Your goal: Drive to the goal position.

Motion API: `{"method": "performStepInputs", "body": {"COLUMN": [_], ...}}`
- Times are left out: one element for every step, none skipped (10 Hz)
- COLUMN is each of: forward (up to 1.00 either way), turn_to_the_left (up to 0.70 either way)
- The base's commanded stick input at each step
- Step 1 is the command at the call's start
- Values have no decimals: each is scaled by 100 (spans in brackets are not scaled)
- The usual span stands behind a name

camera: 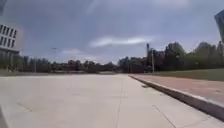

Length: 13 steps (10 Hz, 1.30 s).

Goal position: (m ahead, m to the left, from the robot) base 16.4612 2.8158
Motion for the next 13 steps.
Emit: {"method": "performStepInputs", "body": {"forward": [100, 100, 100, 100, 100, 100, 100, 100, 100, 100, 100, 100, 100], "turn_to_the_left": [0, 0, 0, 0, 0, 0, 0, 0, 5, 22, 40, 27, 2]}}
